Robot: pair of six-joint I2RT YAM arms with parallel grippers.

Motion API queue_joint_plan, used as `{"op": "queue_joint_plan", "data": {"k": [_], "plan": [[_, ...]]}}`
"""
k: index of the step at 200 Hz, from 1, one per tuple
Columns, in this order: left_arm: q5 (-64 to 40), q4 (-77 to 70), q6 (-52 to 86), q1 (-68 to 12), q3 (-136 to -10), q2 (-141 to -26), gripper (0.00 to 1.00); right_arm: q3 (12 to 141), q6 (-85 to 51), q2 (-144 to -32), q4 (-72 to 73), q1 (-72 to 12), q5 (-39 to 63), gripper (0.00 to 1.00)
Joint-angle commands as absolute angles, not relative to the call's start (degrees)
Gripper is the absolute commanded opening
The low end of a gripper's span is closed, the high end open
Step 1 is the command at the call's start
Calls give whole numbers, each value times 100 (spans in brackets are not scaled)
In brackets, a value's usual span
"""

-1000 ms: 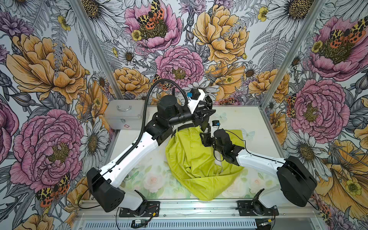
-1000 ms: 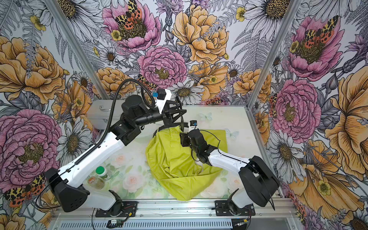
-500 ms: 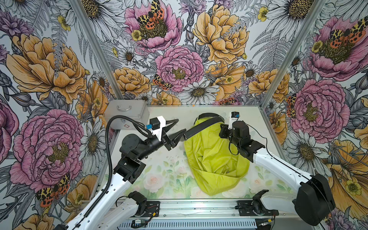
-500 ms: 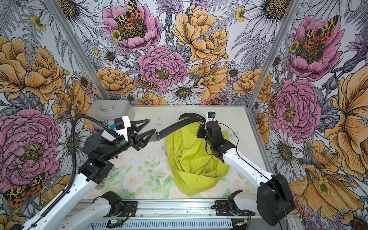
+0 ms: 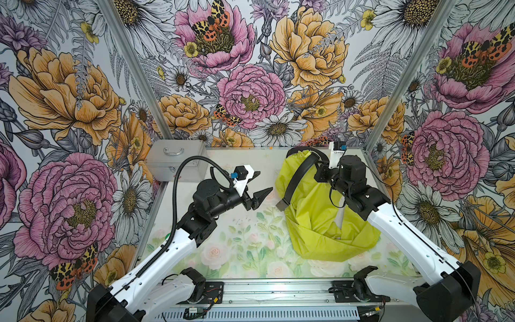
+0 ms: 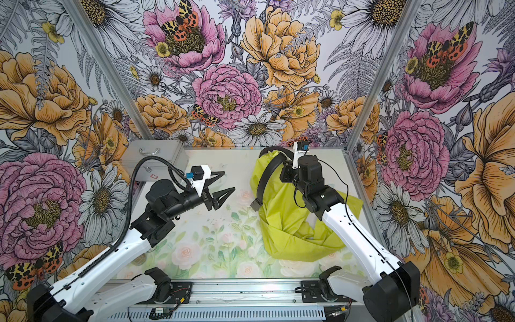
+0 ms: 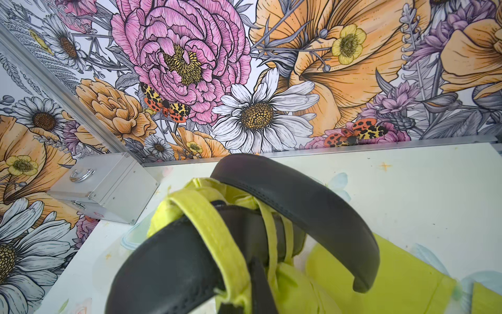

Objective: Remove the belt from the trousers

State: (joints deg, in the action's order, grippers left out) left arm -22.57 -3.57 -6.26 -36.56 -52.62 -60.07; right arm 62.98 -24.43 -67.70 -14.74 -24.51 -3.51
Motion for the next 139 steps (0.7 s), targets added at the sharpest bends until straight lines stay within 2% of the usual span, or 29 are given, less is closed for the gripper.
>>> {"op": "queue_joint_plan", "data": {"k": [1,21,38,57,80,88,114,122,132,139], "plan": [[-1530,1283,-1294,-4253,-6434,-6959,76,6550,-2421,-6695,-1230,-2557,-175,0],[-1152,1749,-1113,-4507,-7366,-7932,69,6417,-2583,-6706,-1224,-2617,-179,0],[-1294,1955,-875,-4497,-7984,-8607,67,6364,-2750,-6750,-1230,-2645,-146,0],[-1323,2049,-830,-4555,-8418,-9190,66,6386,-2755,-6804,-1246,-2689,-93,0],[-893,2159,-1007,-4663,-8783,-9644,65,6378,-2787,-6795,-1241,-2707,-236,0],[-814,2210,-1014,-4654,-8917,-9738,58,6357,-2792,-6794,-1247,-2707,-301,0],[-620,2317,-1104,-4638,-9122,-9650,21,6212,-2765,-6807,-1240,-2685,-599,0],[-493,2342,-1170,-4641,-9108,-9525,15,6120,-2780,-6794,-1235,-2657,-701,0],[-361,2347,-1273,-4649,-9051,-9333,12,6002,-2826,-6797,-1239,-2605,-838,9],[-305,2344,-1360,-4647,-8992,-9170,7,5917,-2877,-6799,-1237,-2562,-917,10]]}}
